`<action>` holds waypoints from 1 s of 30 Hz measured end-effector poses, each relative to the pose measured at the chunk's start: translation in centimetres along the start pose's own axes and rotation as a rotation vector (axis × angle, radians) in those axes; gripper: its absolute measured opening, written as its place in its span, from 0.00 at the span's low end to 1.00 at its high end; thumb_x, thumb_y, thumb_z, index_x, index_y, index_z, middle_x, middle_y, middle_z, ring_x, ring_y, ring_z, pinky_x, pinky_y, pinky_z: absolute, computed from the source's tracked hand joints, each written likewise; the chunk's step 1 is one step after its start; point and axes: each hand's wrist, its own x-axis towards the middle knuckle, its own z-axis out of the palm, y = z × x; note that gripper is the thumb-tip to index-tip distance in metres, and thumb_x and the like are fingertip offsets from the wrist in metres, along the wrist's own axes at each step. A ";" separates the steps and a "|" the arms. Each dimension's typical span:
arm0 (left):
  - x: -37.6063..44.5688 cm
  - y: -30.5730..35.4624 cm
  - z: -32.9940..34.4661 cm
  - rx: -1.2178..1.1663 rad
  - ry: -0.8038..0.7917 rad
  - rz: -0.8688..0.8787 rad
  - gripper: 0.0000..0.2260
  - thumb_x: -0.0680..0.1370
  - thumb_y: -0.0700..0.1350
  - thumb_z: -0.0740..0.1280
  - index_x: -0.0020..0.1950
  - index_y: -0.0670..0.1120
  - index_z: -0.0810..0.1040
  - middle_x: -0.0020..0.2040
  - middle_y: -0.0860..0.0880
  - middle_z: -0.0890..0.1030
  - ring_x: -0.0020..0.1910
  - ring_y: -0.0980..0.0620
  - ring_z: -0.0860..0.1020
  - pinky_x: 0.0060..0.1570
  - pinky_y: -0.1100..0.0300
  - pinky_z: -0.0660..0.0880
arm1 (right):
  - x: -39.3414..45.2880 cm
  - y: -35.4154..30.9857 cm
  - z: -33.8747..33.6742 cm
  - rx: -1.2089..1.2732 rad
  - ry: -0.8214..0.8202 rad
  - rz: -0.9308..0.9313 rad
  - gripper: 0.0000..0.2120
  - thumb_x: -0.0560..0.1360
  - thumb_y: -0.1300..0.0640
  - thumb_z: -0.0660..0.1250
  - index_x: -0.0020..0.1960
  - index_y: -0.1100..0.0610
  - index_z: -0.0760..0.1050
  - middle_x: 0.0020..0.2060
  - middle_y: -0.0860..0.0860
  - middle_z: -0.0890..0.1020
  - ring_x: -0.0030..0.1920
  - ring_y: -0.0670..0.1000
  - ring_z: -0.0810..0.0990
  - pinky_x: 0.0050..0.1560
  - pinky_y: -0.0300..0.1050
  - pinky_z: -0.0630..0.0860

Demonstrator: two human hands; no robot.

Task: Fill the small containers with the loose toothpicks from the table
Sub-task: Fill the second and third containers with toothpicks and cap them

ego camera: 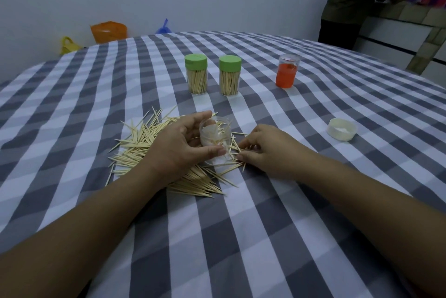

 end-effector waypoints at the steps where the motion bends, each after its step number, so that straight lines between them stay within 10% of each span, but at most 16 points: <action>1: 0.0 0.0 0.0 0.003 -0.001 0.003 0.38 0.60 0.40 0.76 0.69 0.43 0.69 0.54 0.57 0.78 0.49 0.68 0.79 0.46 0.74 0.74 | 0.0 0.1 -0.1 0.002 -0.016 0.000 0.12 0.77 0.48 0.65 0.58 0.49 0.79 0.52 0.47 0.73 0.53 0.46 0.72 0.52 0.41 0.70; 8: 0.0 0.2 0.0 0.002 -0.007 0.000 0.39 0.59 0.43 0.76 0.69 0.44 0.69 0.55 0.57 0.78 0.50 0.68 0.79 0.47 0.74 0.74 | -0.4 0.8 -1.5 0.192 -0.054 0.089 0.18 0.80 0.56 0.60 0.69 0.52 0.70 0.61 0.49 0.78 0.57 0.46 0.76 0.56 0.38 0.70; 14: -0.1 0.2 0.0 0.011 -0.006 -0.002 0.39 0.59 0.42 0.76 0.69 0.44 0.70 0.54 0.57 0.78 0.50 0.68 0.79 0.46 0.74 0.74 | -0.1 0.9 -0.5 0.004 -0.044 0.166 0.29 0.69 0.33 0.65 0.58 0.54 0.79 0.48 0.50 0.78 0.46 0.47 0.75 0.43 0.41 0.73; 20: -0.1 0.2 0.0 0.003 -0.004 -0.002 0.38 0.60 0.40 0.76 0.69 0.43 0.70 0.54 0.57 0.78 0.50 0.67 0.79 0.47 0.73 0.75 | -0.1 0.0 -0.2 -0.175 -0.064 0.007 0.11 0.79 0.52 0.62 0.57 0.53 0.79 0.53 0.51 0.73 0.54 0.51 0.73 0.56 0.46 0.72; 30: -0.3 0.2 0.0 0.001 -0.008 -0.006 0.39 0.59 0.44 0.76 0.70 0.44 0.69 0.55 0.56 0.79 0.51 0.66 0.79 0.48 0.72 0.75 | -0.6 0.4 0.6 -0.502 0.117 -0.138 0.13 0.81 0.60 0.52 0.61 0.58 0.71 0.53 0.54 0.73 0.52 0.52 0.71 0.45 0.43 0.67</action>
